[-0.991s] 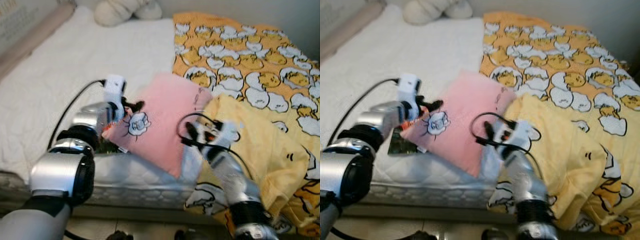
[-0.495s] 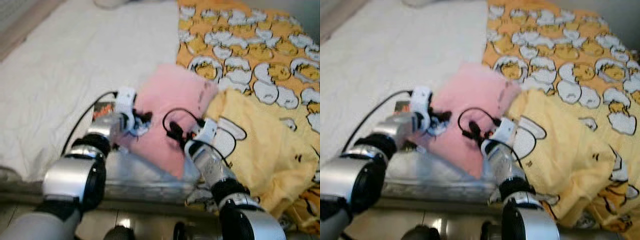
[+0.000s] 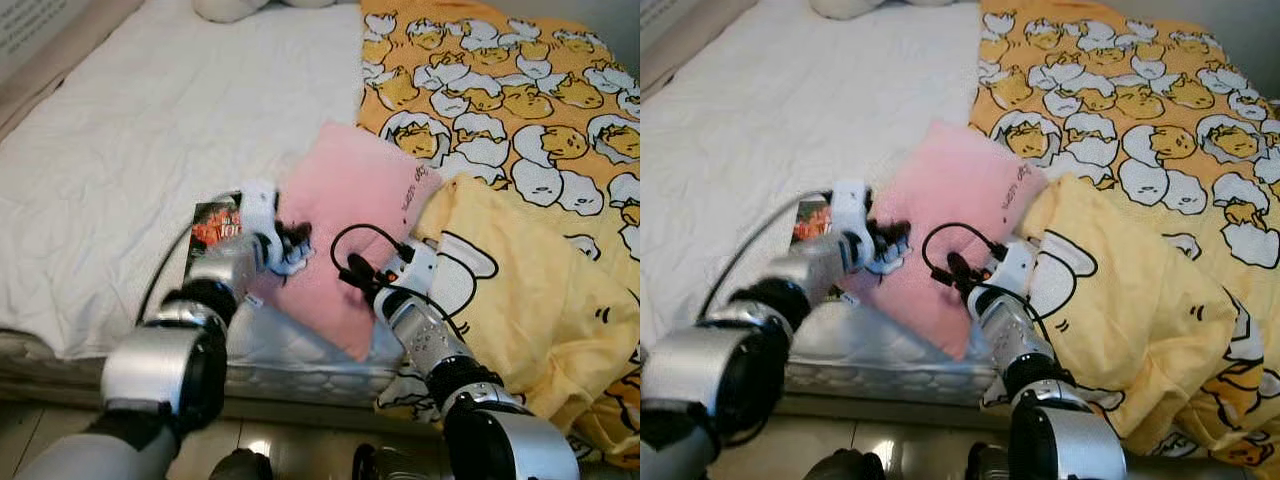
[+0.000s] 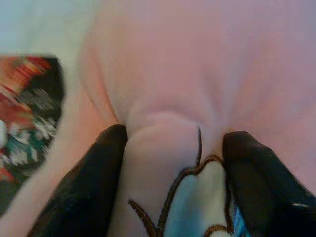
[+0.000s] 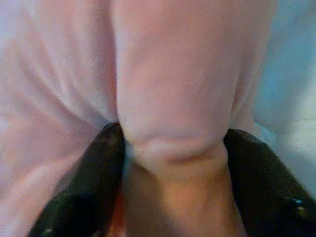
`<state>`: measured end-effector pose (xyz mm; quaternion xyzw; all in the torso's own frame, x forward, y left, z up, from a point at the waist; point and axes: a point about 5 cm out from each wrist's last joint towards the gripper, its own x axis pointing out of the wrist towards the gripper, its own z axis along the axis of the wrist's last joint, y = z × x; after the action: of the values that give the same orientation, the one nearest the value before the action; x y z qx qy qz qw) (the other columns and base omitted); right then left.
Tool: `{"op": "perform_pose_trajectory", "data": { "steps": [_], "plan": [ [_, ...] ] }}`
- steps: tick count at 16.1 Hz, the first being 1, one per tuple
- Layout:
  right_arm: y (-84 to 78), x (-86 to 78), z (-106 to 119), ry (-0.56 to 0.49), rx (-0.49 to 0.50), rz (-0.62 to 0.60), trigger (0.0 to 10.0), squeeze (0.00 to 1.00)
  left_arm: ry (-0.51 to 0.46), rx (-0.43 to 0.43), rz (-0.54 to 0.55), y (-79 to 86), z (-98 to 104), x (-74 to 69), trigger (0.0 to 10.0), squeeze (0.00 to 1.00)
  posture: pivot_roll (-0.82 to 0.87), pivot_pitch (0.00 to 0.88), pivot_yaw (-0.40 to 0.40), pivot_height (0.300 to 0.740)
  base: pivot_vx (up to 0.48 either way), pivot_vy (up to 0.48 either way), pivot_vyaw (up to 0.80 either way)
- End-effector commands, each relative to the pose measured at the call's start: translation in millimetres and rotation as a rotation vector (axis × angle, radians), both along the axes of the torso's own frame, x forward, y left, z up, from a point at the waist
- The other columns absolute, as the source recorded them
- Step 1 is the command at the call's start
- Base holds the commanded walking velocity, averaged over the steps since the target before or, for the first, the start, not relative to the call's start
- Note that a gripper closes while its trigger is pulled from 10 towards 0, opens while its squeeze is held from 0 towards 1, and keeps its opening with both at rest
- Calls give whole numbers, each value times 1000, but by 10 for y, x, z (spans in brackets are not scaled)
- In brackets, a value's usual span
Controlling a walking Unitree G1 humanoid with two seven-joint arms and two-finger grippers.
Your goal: Clean up the room
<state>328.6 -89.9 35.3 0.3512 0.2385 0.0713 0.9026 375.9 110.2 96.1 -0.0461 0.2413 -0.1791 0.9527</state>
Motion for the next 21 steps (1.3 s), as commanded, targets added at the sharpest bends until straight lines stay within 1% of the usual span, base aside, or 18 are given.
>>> {"op": "perform_pose_trajectory", "data": {
  "steps": [1, 2, 5, 6, 8, 9, 10, 11, 12, 13, 14, 15, 16, 17, 18, 19, 20, 21],
  "plan": [
    [15, -53, -78, 36, -23, 25, 0, 0, 66, 72, -79, -79, -199, -125, 0, 0, -64, 105, -24, 740, 0, 0, 0],
    [-7, -39, -67, 25, -44, 28, 0, 0, 71, 94, -98, -87, -228, -145, 0, 0, -52, 92, -21, 740, 0, 0, 0],
    [-71, -8, -51, 25, -68, 16, 0, 0, 58, 113, -132, -129, -239, -159, 0, 0, -48, 54, -29, 740, 0, 0, 0],
    [-91, 15, -24, 8, -84, 30, 0, 0, 49, 116, -139, -146, -226, -153, 0, 0, -39, 36, -39, 740, 0, 0, 0],
    [-149, 19, -27, 5, -100, 32, 0, 0, 26, 114, -117, -129, -190, -126, 0, 0, -26, 28, -47, 740, 0, 0, 0],
    [-210, -11, -75, 20, -122, 28, 0, 0, -8, 127, -90, -84, -163, -102, 0, 0, -22, 25, -44, 740, 0, 0, 0],
    [-249, -24, -93, 22, -127, 23, 0, 0, 2, 124, -82, -61, -184, -112, 0, 0, -20, 19, -41, 740, 0, 0, 0],
    [-267, -25, -97, 18, -140, 16, 0, 0, 1, 137, -91, -57, -202, -124, 0, 0, -17, 8, -33, 740, 0, 0, 0],
    [-285, -30, -106, 25, -137, 3, 0, 0, -6, 169, -128, -77, -231, -147, 0, 0, -15, 3, -31, 740, 0, 0, 0],
    [-319, -39, -121, 37, -121, -21, 0, 0, -9, 205, -134, -63, -281, -177, 0, 0, -12, 0, -31, 740, 0, 0, 0],
    [-369, -39, -126, 44, -112, -45, 0, 0, 9, 193, -131, -59, -333, -211, 0, 0, -10, 0, -32, 740, 0, 0, 0],
    [-500, -56, -161, 81, -123, -98, 0, 0, 11, 155, -116, -104, -340, -221, 0, 0, -4, 0, -49, 740, 0, 0, 0],
    [-571, -49, -155, 85, -160, -98, 0, 0, -14, 154, -113, -160, -311, -207, 0, 0, 5, 0, -55, 740, 0, 0, 0],
    [-577, -37, -140, 75, -175, -84, 0, 0, -23, 150, -112, -179, -295, -199, 0, 0, 5, 0, -55, 740, 0, 0, 0],
    [-615, 52, -23, 19, -188, -69, 0, 0, -57, 112, -110, -242, -202, -151, 0, 0, 26, 0, -56, 740, 0, 0, 0],
    [-708, 184, 167, -52, -165, -103, 0, 0, -120, 92, -113, -284, -45, -70, 0, 0, 36, 0, -50, 740, 0, 0, 0],
    [-762, 248, 269, -85, -157, -130, 0, 0, -164, 85, -120, -302, 54, -25, 0, 0, 42, 0, -41, 740, 0, 0, 0],
    [-861, 364, 483, -160, -160, -169, 0, 0, -244, 78, -141, -337, 235, 48, 0, 0, 42, 0, -29, 740, 0, 0, 0]
  ]
}}
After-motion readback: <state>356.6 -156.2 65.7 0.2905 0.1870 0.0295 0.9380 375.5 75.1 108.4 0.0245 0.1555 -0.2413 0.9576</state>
